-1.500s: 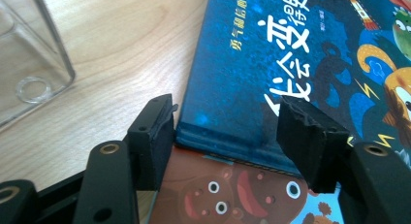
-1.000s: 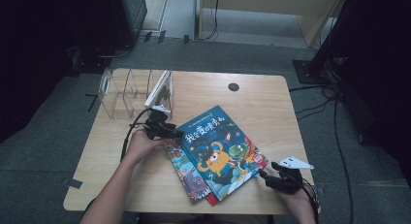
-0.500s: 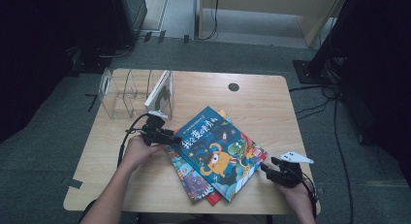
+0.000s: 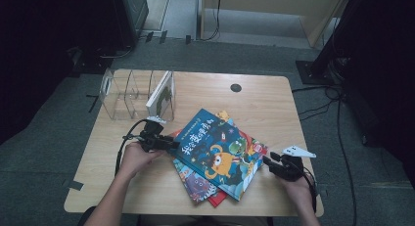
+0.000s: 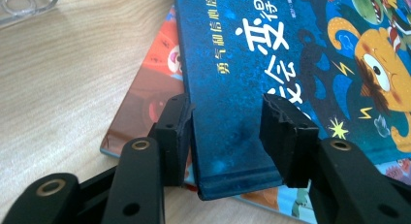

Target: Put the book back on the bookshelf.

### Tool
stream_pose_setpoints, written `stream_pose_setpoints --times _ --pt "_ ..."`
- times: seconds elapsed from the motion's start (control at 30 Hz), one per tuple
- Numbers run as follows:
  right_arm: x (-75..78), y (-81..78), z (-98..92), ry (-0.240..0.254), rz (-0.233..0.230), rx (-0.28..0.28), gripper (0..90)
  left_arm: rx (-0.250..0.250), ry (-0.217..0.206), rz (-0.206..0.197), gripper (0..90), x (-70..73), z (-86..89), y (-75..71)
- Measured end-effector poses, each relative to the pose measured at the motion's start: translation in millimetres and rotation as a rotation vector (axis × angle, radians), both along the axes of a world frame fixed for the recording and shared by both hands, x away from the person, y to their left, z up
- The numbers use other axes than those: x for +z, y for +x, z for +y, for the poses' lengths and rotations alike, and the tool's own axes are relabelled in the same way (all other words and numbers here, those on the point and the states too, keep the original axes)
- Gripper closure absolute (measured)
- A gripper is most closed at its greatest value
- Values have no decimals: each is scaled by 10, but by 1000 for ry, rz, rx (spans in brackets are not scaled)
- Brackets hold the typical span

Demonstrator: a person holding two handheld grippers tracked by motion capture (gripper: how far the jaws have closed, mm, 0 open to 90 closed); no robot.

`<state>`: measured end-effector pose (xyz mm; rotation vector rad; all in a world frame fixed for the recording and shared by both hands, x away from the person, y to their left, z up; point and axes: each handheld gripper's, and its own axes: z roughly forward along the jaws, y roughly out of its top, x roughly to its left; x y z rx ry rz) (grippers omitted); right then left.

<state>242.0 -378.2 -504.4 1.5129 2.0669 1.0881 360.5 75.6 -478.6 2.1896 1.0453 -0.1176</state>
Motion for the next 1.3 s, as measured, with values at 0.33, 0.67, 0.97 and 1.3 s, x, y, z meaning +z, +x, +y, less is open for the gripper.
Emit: stream_pose_setpoints --times 0.33,0.67,0.97,1.3 --pt "-14 78 32 14 -11 -13 643 26 -13 -5 567 -13 60 -141" --pt "-6 234 54 21 -3 -10 660 30 -16 5 547 -20 68 -234" --pt "4 378 62 46 26 0 685 31 -18 12 513 -8 78 -267" --pt "18 515 113 38 33 24 760 51 2 10 544 2 131 -329"
